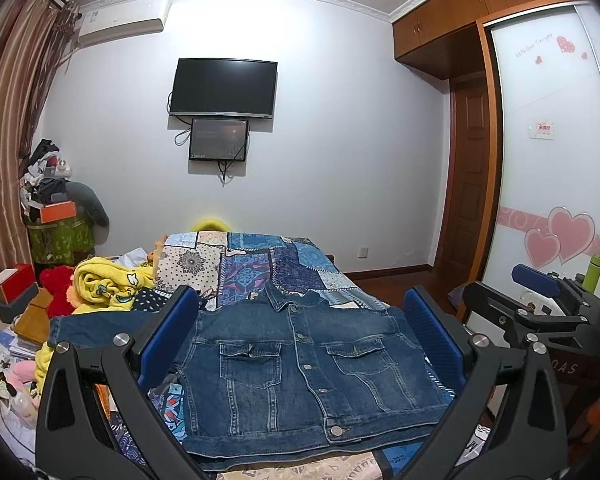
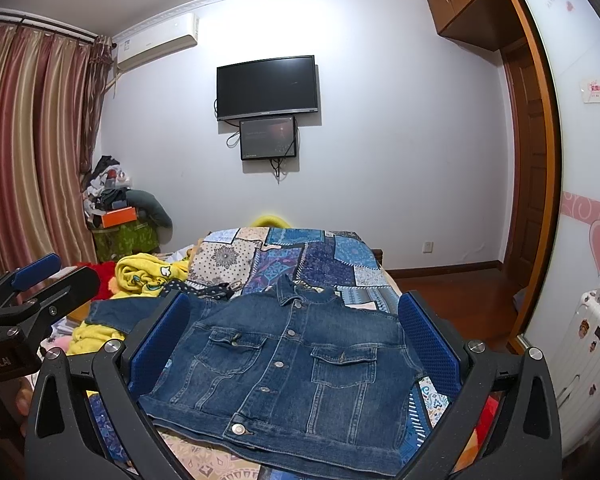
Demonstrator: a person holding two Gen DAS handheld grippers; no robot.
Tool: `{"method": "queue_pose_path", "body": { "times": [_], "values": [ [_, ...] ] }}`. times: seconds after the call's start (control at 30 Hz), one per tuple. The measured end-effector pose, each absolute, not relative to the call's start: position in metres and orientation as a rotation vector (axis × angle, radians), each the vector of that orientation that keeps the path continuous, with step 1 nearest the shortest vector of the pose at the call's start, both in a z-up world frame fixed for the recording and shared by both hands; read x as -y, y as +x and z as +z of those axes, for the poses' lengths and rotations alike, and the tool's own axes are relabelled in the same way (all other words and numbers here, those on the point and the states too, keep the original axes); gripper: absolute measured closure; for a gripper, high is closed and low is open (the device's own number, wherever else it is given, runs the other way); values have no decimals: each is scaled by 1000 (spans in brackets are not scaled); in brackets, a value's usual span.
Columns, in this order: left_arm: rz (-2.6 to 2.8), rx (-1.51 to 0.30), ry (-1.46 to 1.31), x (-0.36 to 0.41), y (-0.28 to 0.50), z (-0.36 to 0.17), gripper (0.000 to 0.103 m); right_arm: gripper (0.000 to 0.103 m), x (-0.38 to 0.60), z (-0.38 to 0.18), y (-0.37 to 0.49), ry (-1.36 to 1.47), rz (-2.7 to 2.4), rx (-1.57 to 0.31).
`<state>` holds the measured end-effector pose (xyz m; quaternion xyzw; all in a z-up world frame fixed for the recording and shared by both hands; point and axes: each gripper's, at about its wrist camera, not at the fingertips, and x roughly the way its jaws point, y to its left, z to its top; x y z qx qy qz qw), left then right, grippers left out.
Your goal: Fold large clothes
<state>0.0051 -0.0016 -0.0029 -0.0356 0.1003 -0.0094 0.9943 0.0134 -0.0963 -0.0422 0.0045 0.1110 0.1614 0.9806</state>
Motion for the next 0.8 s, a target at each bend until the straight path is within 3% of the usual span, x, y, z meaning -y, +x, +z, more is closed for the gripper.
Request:
{"method": "queue_pose_path", "body": {
  "times": [0.8],
  "values": [
    [-18,-197,-69,1,6,-4,0,0,97,-45,15,8,326,-232]
  ]
}}
